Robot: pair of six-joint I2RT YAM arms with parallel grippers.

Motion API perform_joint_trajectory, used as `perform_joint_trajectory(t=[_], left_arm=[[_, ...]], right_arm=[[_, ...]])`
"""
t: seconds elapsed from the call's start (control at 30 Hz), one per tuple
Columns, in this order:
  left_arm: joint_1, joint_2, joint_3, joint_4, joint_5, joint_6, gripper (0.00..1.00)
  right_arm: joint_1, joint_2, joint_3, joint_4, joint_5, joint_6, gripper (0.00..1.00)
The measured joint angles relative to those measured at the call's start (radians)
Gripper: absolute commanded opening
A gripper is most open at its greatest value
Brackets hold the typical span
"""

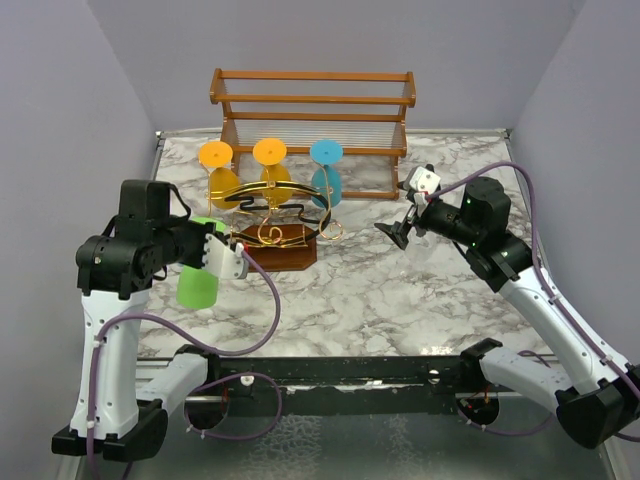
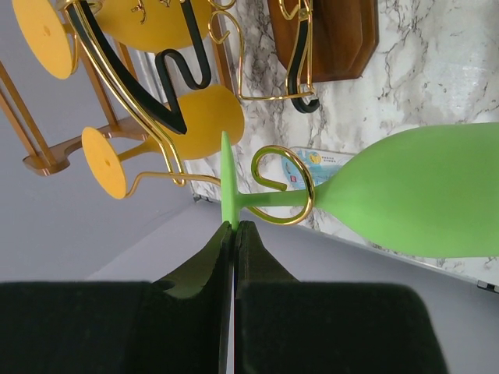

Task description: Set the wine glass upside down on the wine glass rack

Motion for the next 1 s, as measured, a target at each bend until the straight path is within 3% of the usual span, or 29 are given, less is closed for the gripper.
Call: perform_joint_trajectory(t=[1.0], left_arm=[[-0.011, -0.121, -0.175, 0.113, 0.074, -0.012, 0.00]], right_arm=[[0.000, 0.040, 0.000, -0.004, -0.003, -0.011, 1.00]])
